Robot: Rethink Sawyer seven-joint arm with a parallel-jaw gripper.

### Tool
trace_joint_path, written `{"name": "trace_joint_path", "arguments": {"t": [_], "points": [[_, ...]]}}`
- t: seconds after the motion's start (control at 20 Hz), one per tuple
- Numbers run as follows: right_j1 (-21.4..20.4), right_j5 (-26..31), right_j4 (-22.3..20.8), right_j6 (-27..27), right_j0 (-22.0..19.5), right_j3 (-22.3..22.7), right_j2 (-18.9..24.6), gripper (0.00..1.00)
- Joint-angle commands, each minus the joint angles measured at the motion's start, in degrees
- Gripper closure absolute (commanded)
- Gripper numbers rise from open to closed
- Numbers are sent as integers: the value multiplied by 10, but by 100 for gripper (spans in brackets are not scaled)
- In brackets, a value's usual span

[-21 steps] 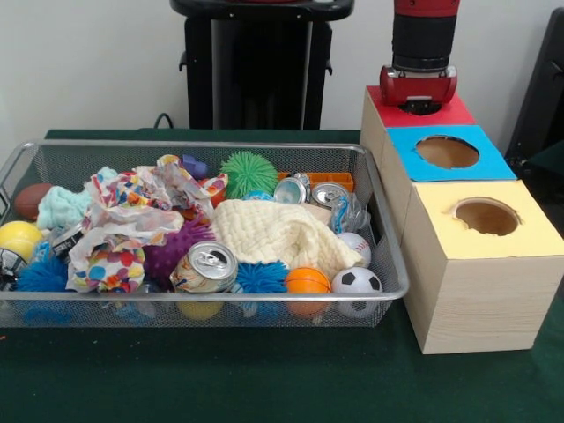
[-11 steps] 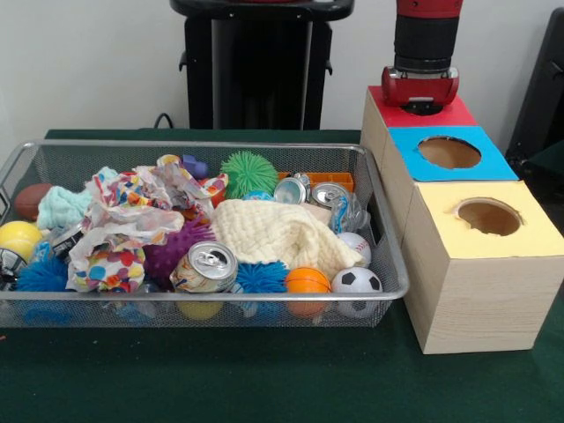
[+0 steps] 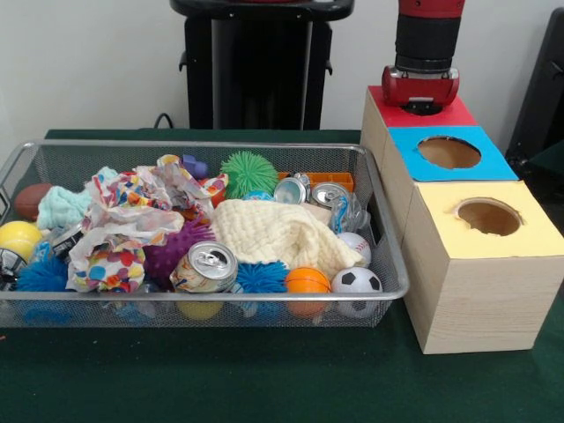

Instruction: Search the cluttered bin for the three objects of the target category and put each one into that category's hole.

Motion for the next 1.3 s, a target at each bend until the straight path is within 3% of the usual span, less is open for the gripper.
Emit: {"name": "trace_joint_path", "arguments": {"t": [0.05, 0.2, 0.55, 0.75, 0.8, 0.95, 1.15, 1.3], "points": [[23, 100, 23, 79, -6, -37, -9, 0], [-1, 127, 20, 75, -7, -28, -13, 0], [-15, 151, 10, 69, -13, -28, -15, 0], [-15, 127, 3, 76, -22, -22, -5, 0], [-15, 115, 1, 81, -28, -17, 1, 100], [-15, 126, 1, 81, -41, -16, 14, 100], [-21, 149, 16, 81, 2, -31, -29, 100], [-32, 162, 18, 85, 12, -32, -37, 100]]}}
